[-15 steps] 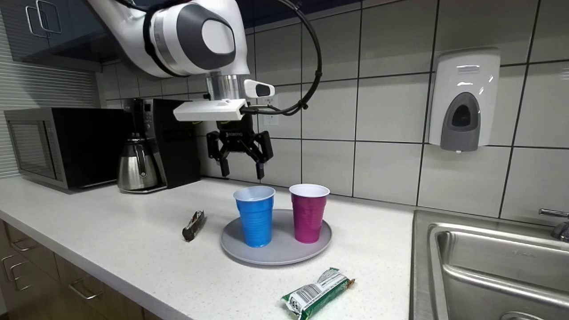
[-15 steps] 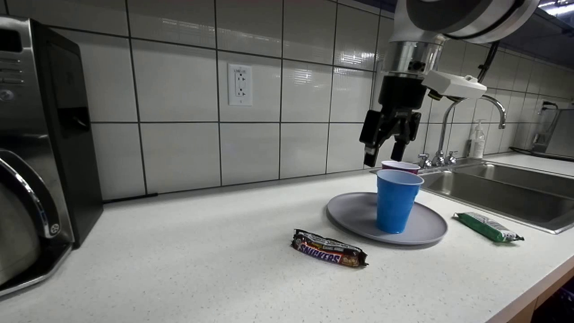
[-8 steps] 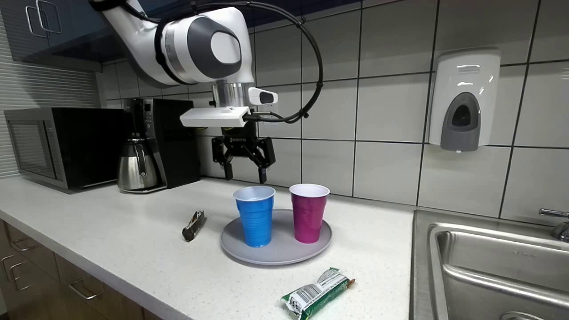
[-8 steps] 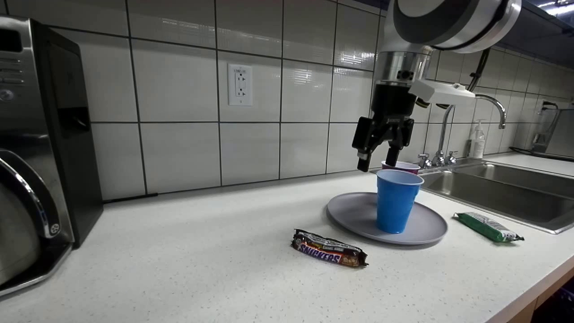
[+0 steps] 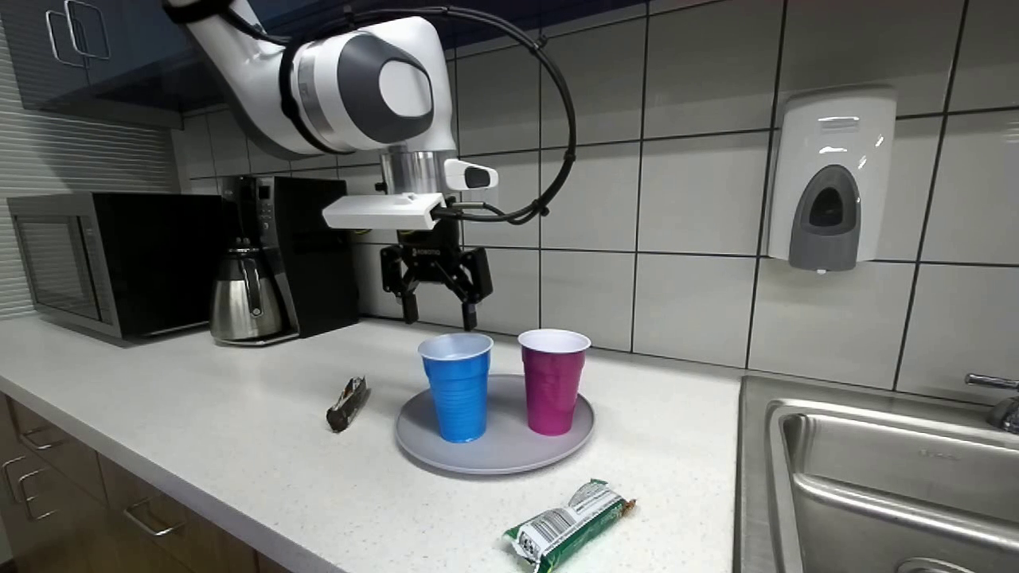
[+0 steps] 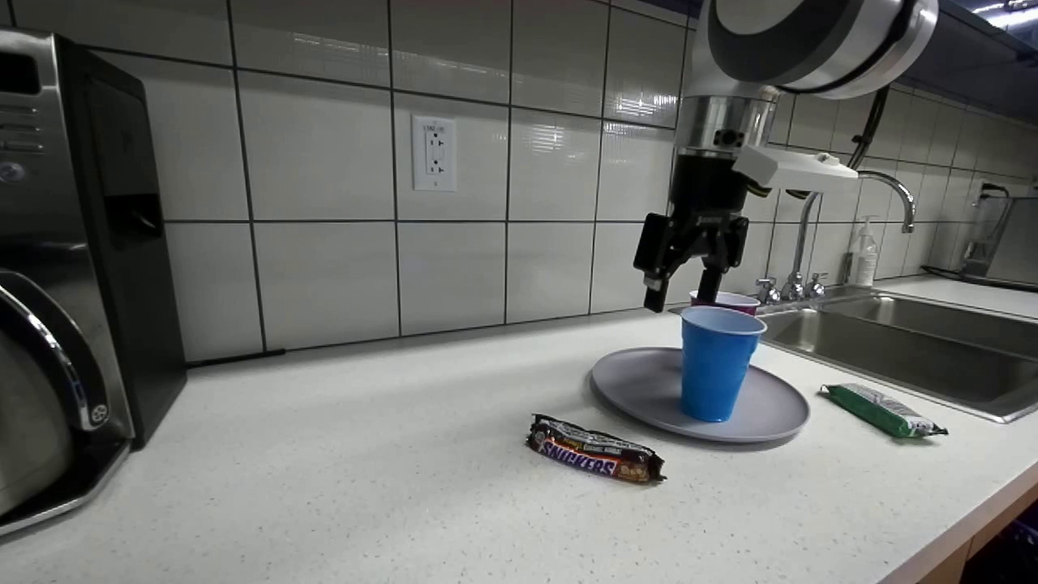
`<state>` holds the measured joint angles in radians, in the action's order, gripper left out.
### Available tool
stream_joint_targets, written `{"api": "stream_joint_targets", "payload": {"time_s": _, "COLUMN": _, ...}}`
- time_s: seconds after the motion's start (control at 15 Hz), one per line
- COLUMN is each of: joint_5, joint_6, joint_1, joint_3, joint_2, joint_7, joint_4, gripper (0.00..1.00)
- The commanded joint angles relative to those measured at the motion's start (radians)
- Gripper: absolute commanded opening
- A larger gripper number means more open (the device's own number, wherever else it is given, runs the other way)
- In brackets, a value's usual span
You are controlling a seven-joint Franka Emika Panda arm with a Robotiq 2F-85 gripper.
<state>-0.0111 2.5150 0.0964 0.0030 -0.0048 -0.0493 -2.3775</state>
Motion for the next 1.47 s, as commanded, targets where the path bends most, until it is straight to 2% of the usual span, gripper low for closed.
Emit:
{"api": "stream_joint_targets", "payload": {"time_s": 0.0, "joint_5": -0.023, "joint_6": -0.025, "joint_1": -0.016, "joint_3": 0.02, "joint_2": -0.023, "joint_7": 0.04, "joint_4": -0.01, "gripper": 1.0}}
{"api": "stream_joint_targets", "payload": {"time_s": 0.8, "joint_5": 0.0, "joint_6": -0.004, "joint_1": -0.018, "joint_3": 0.018, "joint_2": 0.003, "joint_7": 0.012, "joint_4": -0.012, "gripper": 1.0}}
{"api": "stream_joint_targets", "payload": {"time_s": 1.4, "joint_5": -0.027, "joint_6": 0.01, "joint_1": -0.017, "joint_3": 0.019, "joint_2": 0.026, "joint_7": 0.039, "joint_4": -0.022, "gripper": 1.0}}
